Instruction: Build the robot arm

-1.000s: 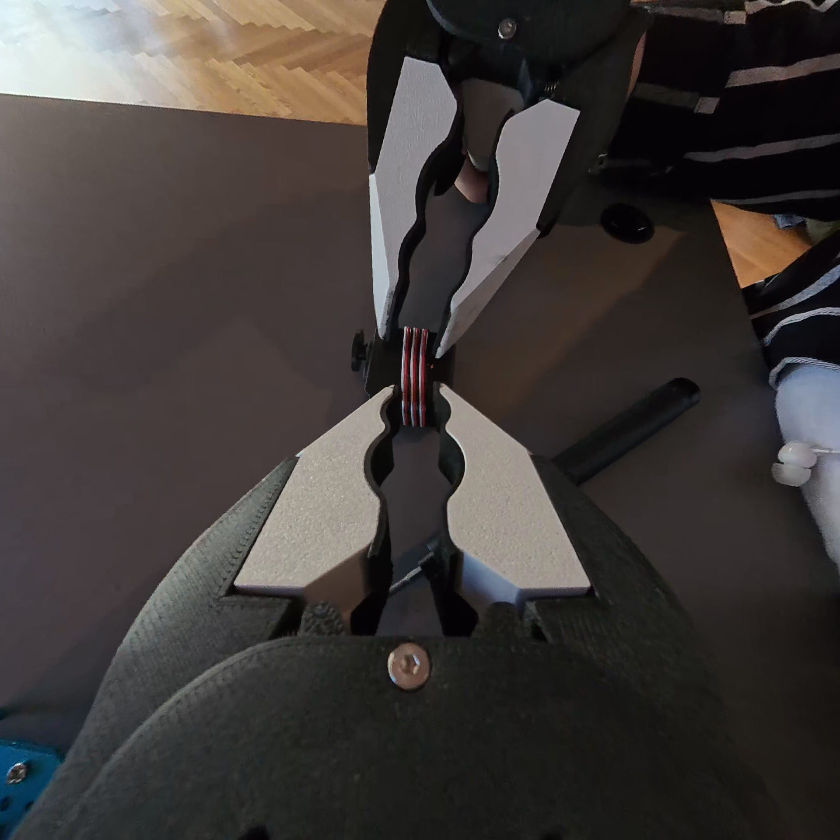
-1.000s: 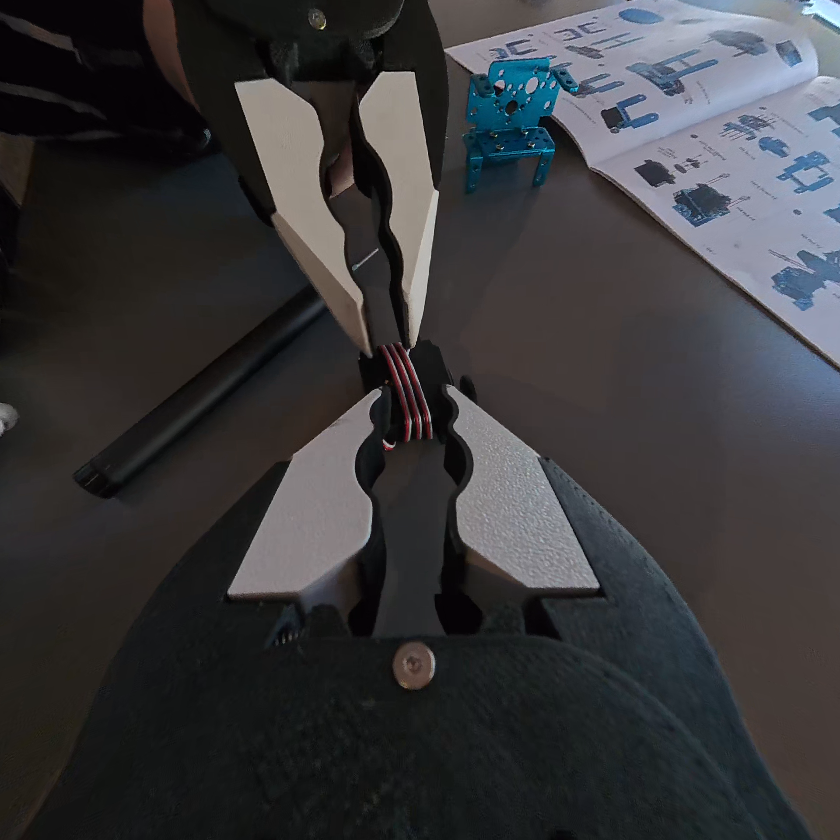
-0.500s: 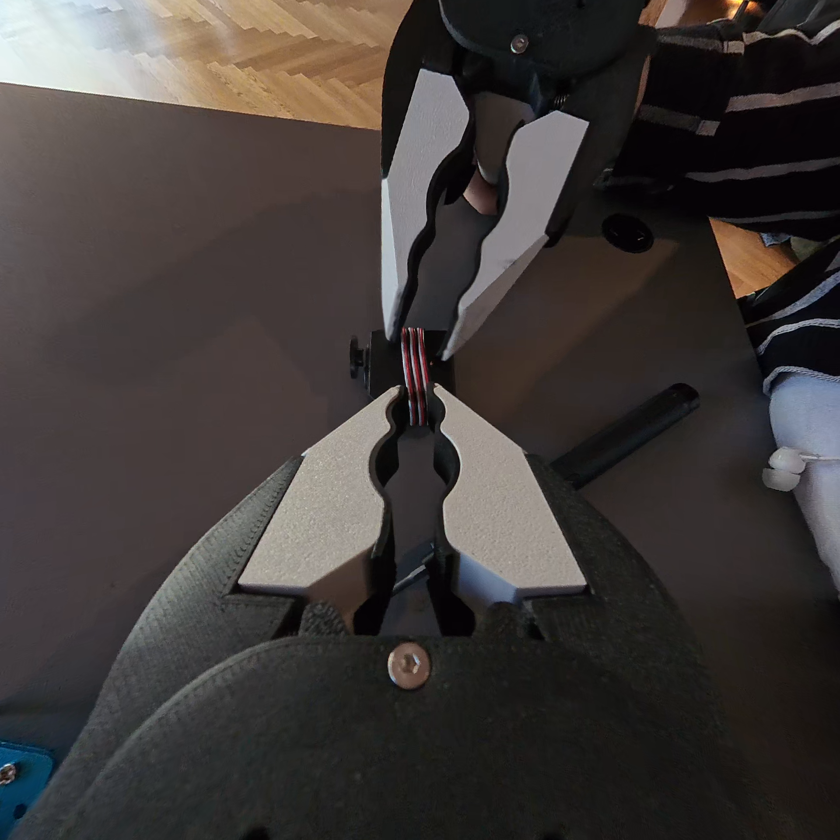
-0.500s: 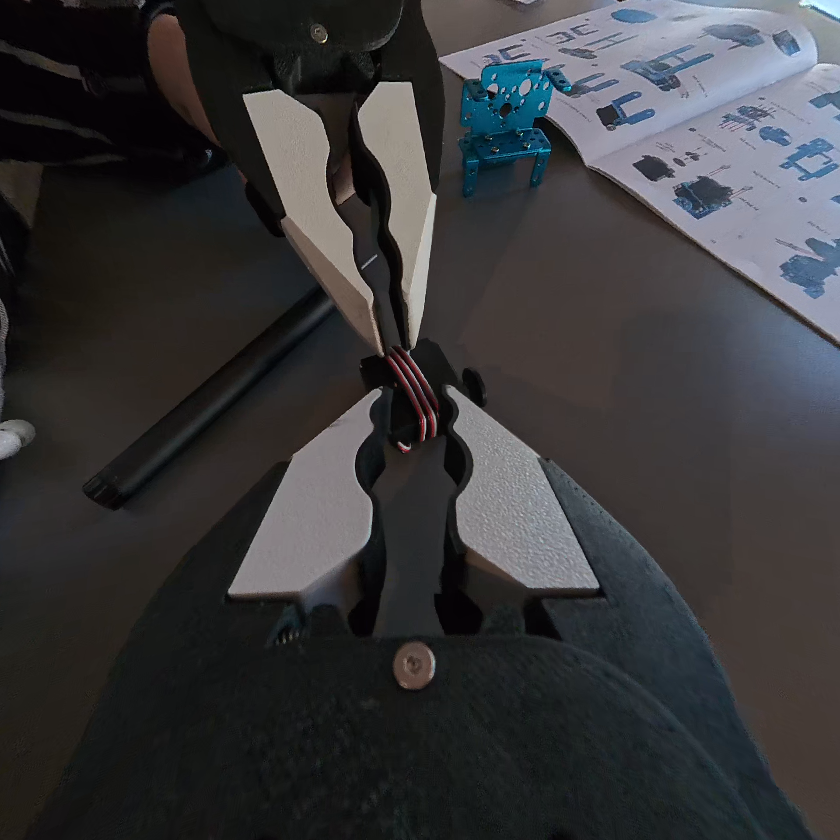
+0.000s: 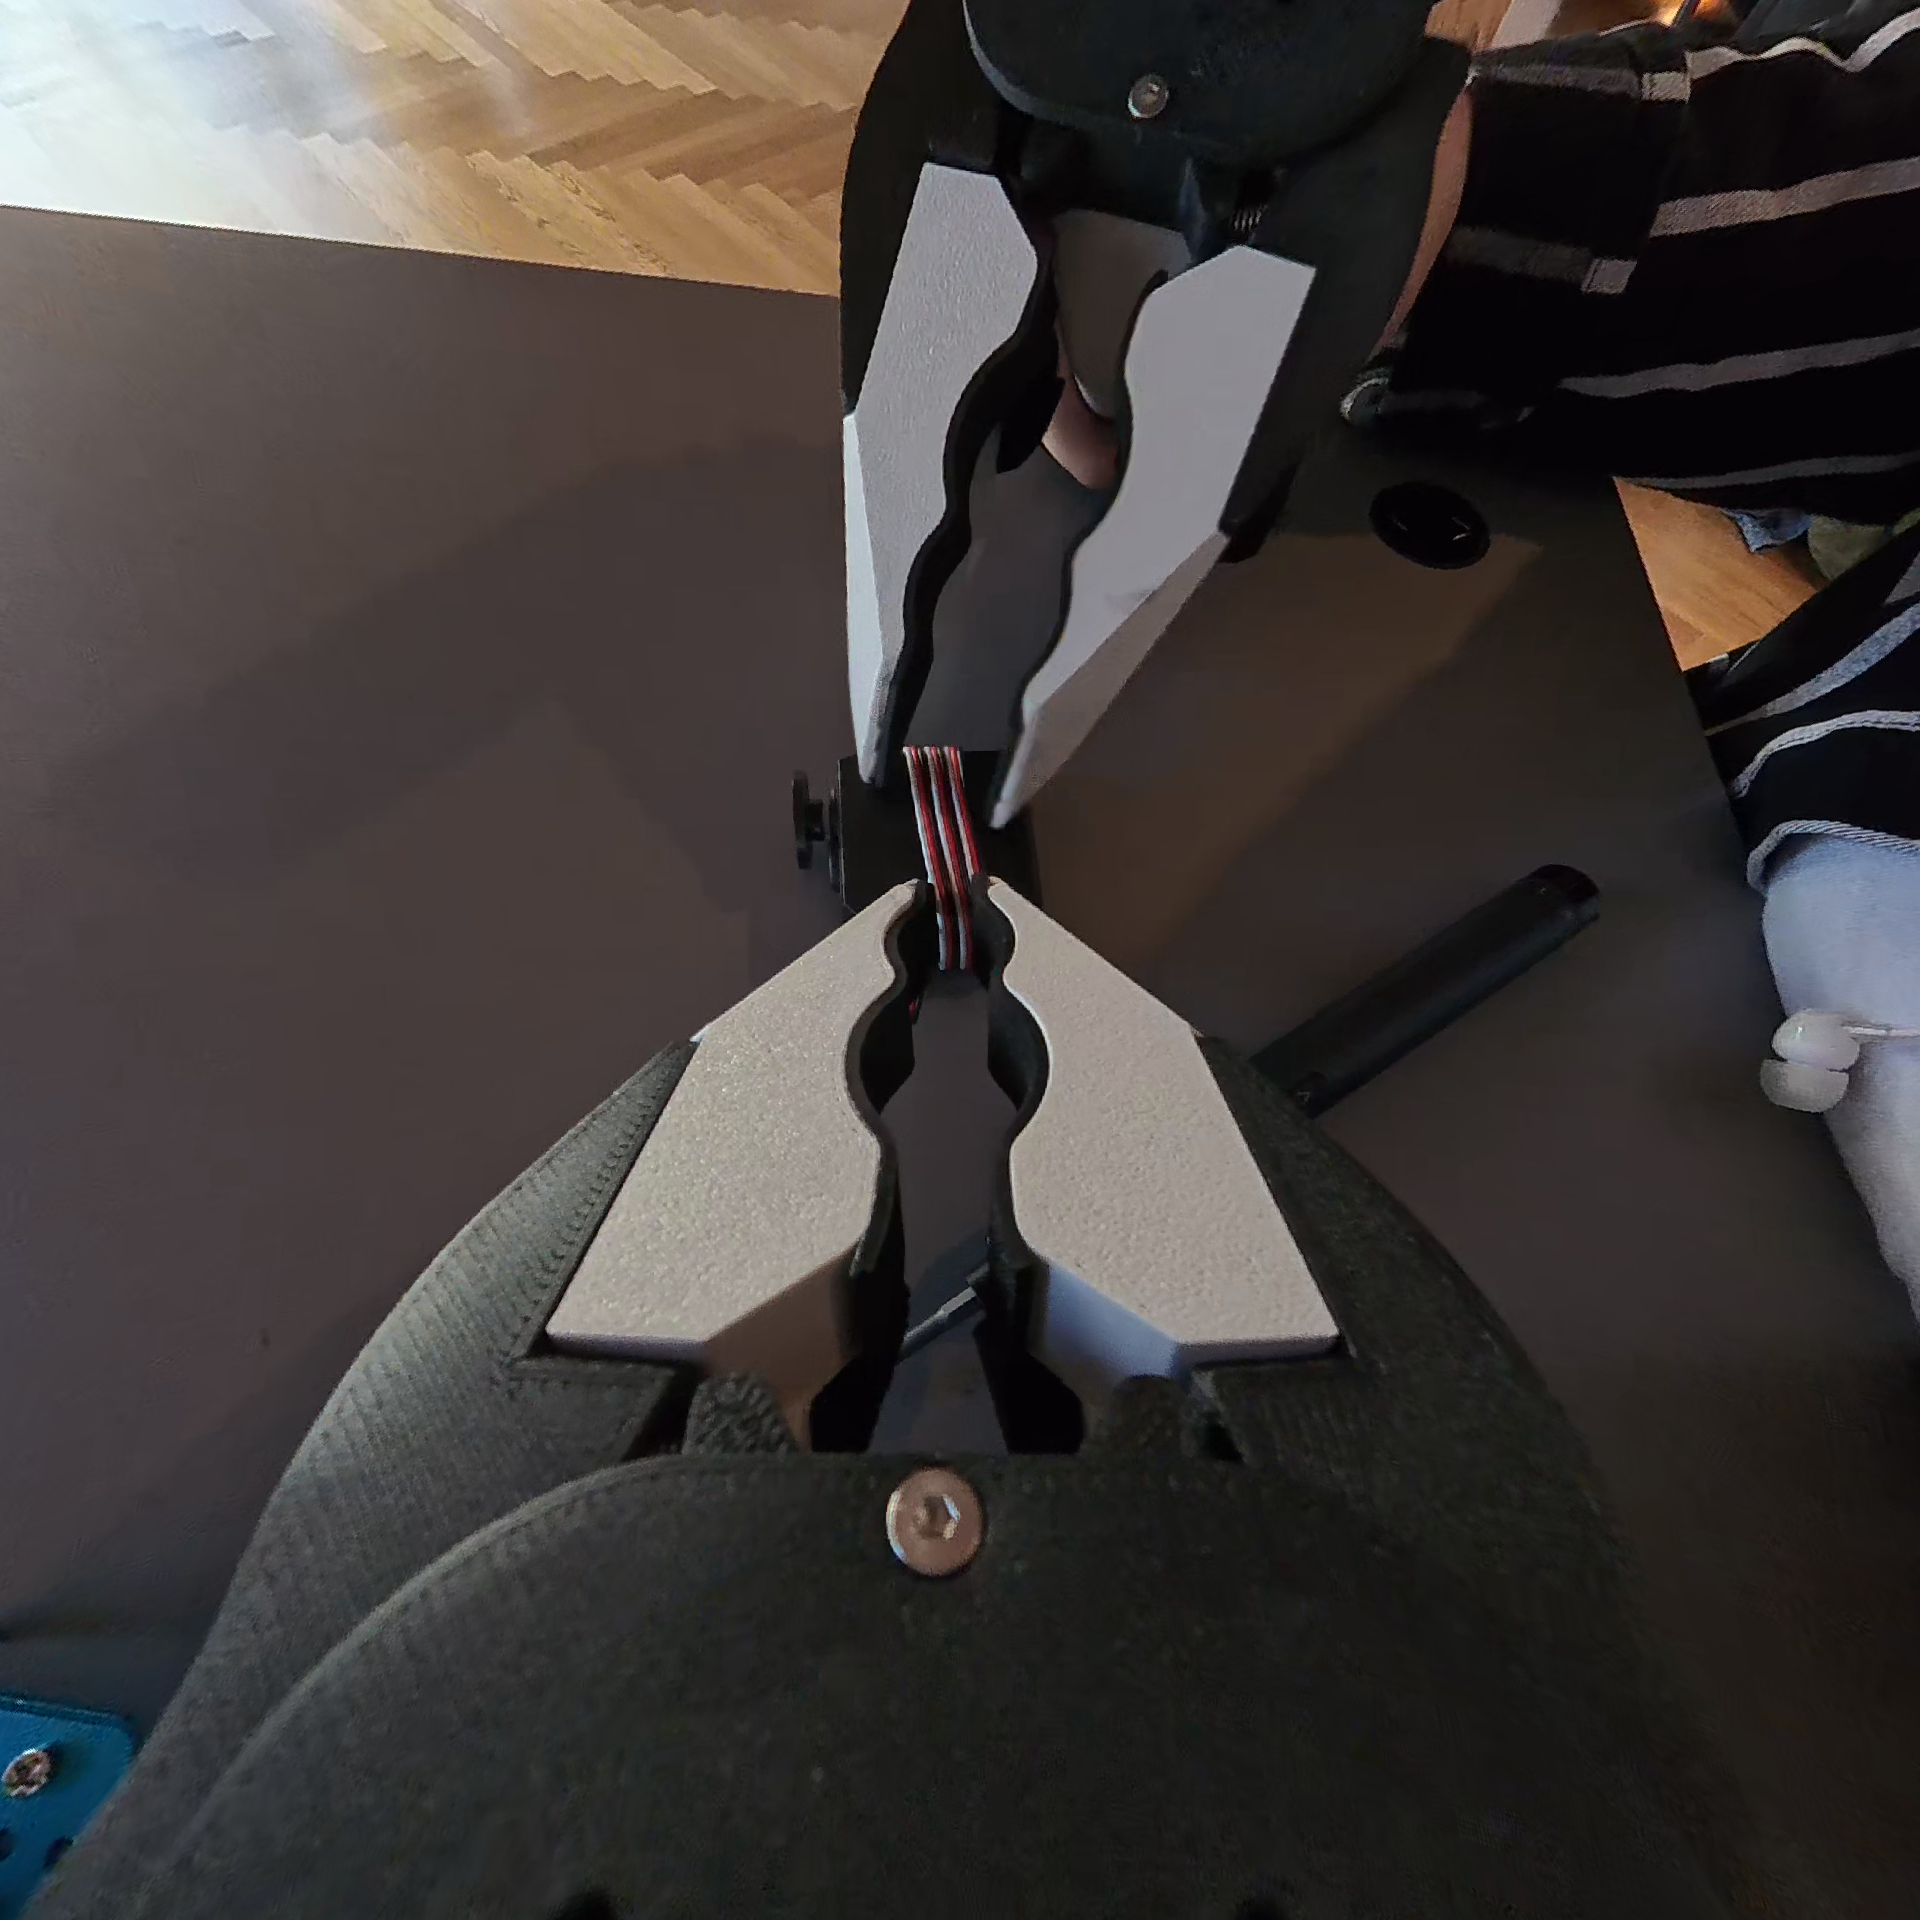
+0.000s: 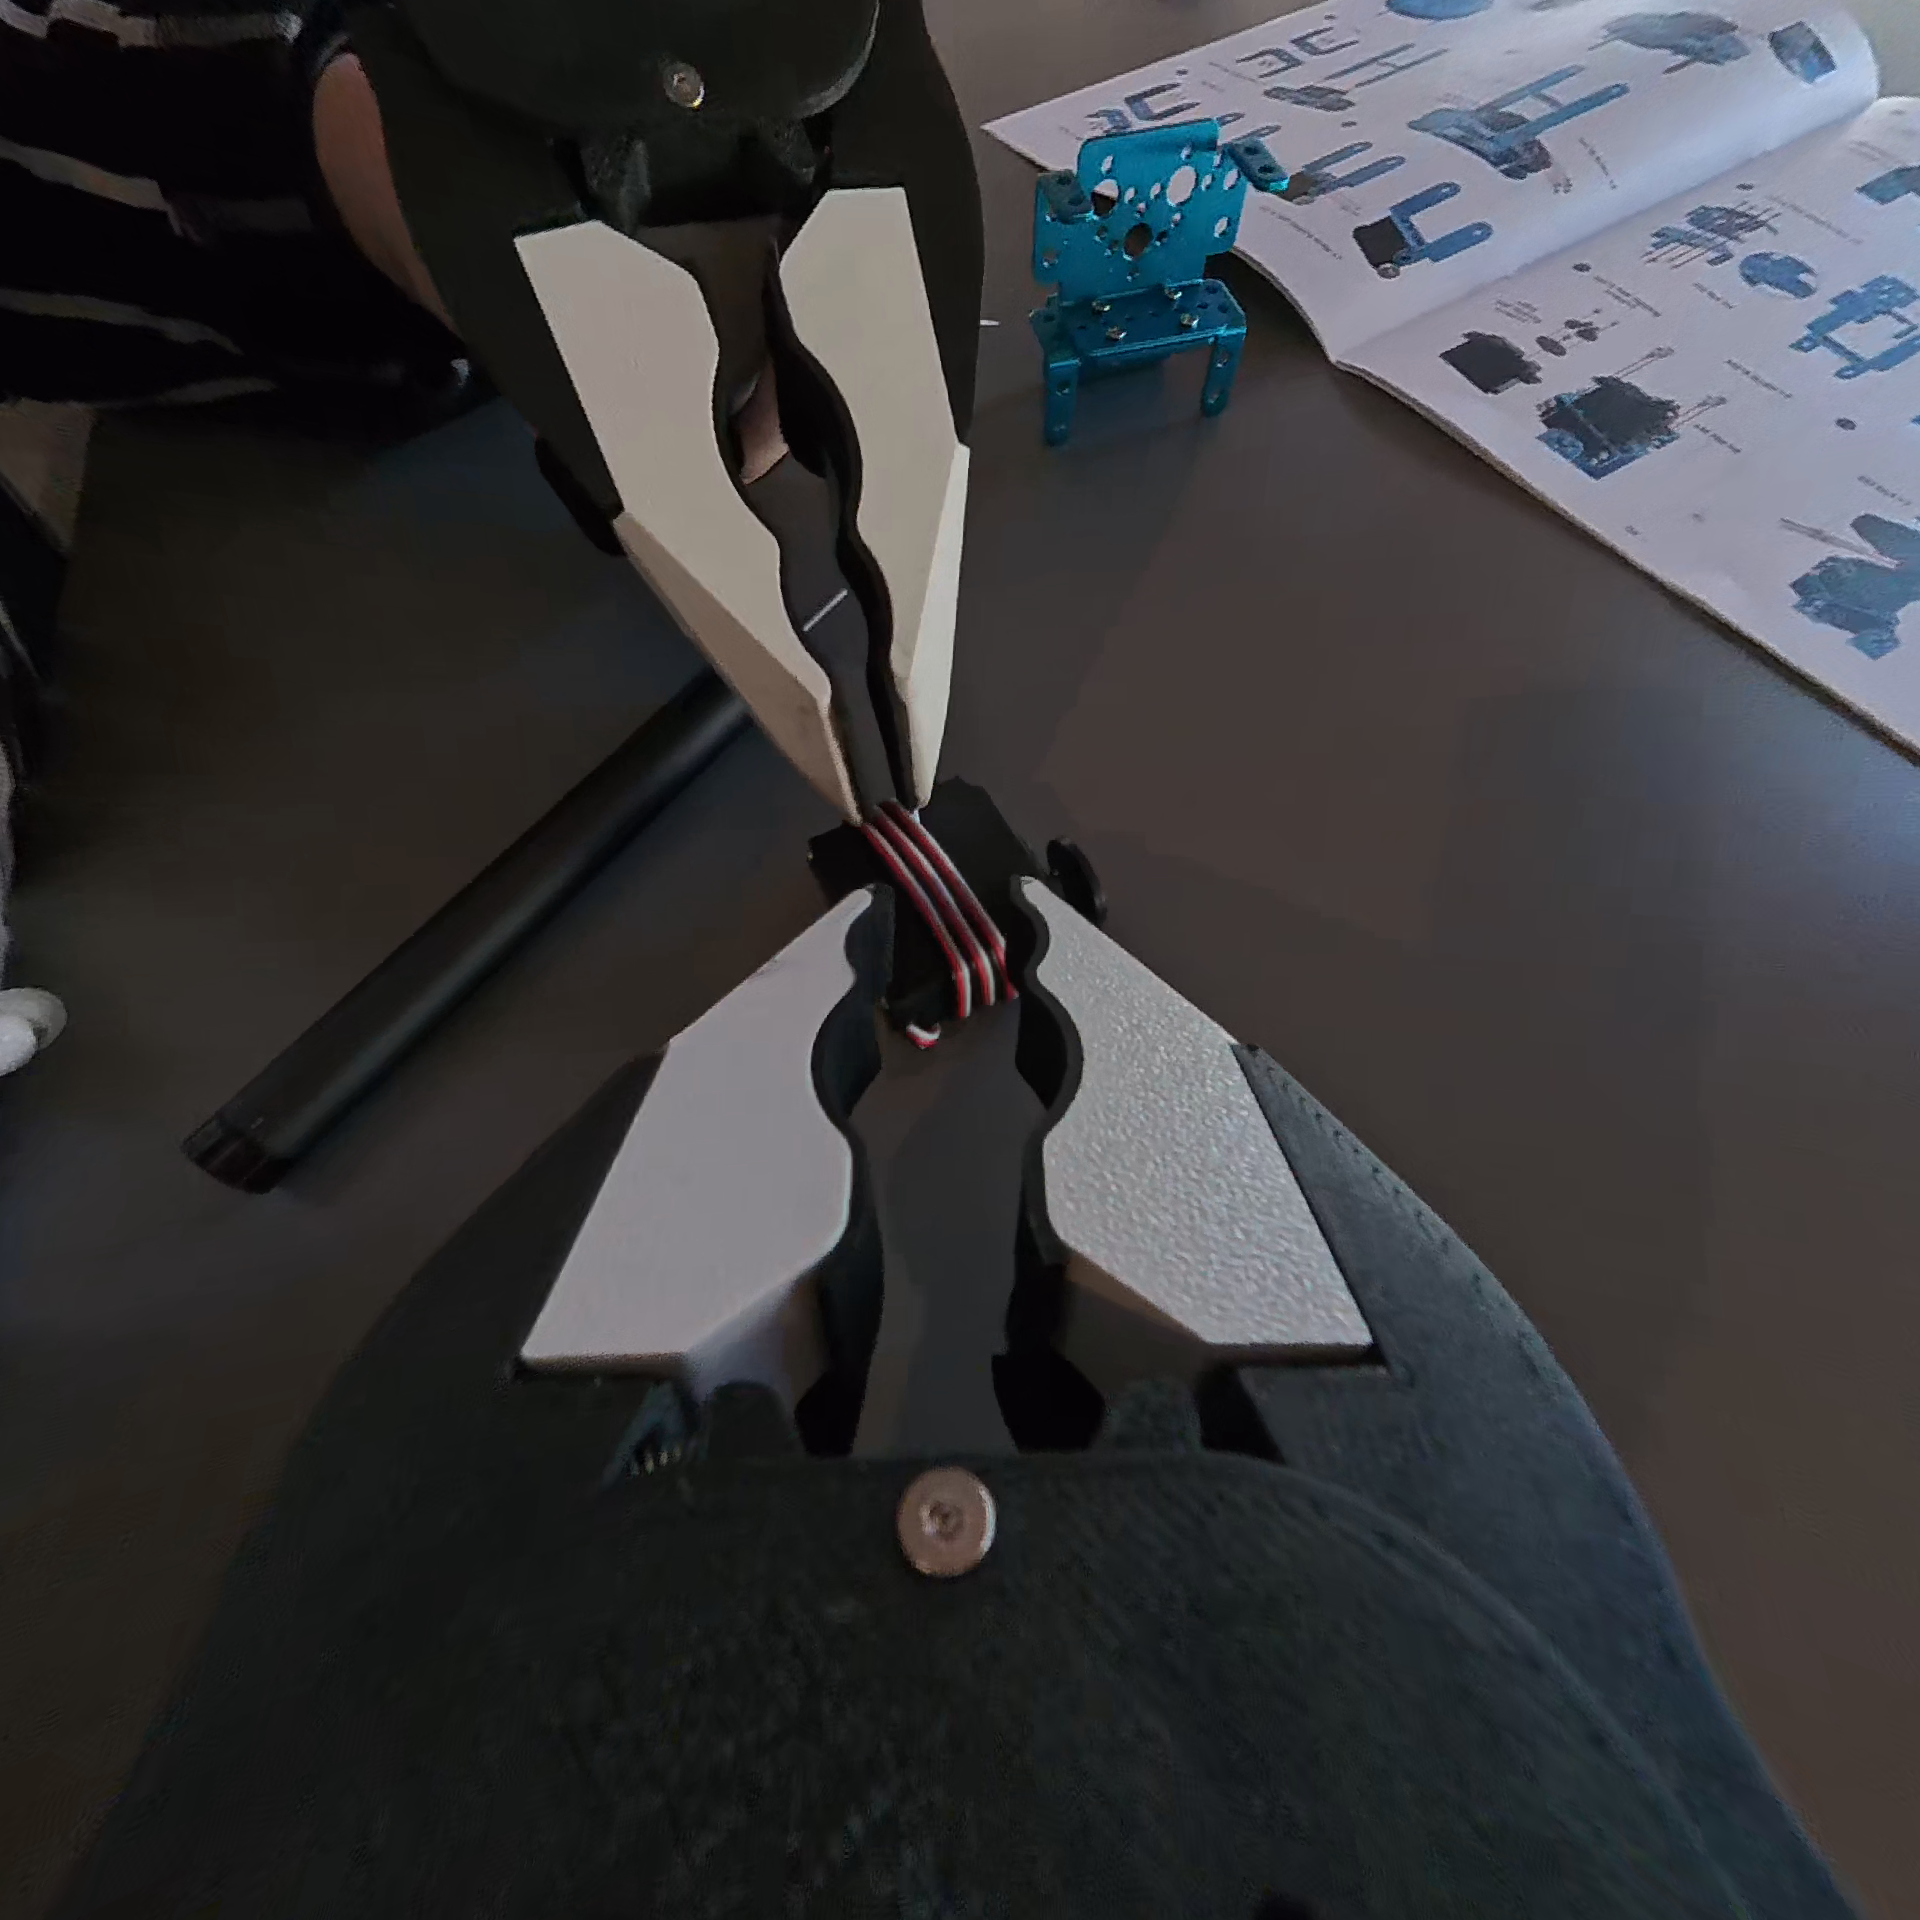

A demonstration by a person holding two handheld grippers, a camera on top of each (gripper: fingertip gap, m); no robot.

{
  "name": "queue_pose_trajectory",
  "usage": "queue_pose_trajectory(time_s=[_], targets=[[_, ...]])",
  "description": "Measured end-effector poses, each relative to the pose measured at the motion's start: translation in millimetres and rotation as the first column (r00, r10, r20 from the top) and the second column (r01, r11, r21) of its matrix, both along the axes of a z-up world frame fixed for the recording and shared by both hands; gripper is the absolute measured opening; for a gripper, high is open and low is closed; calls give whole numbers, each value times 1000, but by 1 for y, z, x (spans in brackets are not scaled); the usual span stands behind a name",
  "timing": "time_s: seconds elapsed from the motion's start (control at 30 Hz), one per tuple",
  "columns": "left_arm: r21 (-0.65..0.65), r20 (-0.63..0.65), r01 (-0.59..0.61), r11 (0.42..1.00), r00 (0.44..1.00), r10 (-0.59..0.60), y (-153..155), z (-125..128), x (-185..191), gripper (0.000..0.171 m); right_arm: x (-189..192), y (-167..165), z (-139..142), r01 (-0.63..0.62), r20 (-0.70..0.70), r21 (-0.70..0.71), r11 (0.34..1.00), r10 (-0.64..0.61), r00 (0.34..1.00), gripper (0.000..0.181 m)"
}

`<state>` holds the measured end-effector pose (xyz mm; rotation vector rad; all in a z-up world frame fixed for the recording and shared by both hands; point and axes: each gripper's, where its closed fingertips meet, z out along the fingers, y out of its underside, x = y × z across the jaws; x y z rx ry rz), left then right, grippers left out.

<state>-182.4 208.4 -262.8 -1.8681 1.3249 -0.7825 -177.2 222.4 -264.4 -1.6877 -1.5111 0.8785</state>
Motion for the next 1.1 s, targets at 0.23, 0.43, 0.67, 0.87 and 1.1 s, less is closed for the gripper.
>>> queue_pose_trajectory(time_s=[0.23,0.43,0.67,0.87,1.1], targets=[[14,-29,-5,1000,1000,5,3,4,-9,8,-1,0,1,-3,29,90,996,0,1000,15],[40,-77,35,999,997,-32,1,4,-17,16,-1,-1,0,-23,19,74,997,22,1000,14],[218,-228,83,972,973,-32,4,-12,-14,8,-1,-1,0,-43,34,83,996,40,999,14],[248,-261,45,968,965,22,7,-15,-16,2,-1,-2,0,-47,45,80,996,44,998,15],[57,-143,-128,990,981,135,6,-14,-19,2,0,-2,0,-61,38,83,995,58,998,13]])
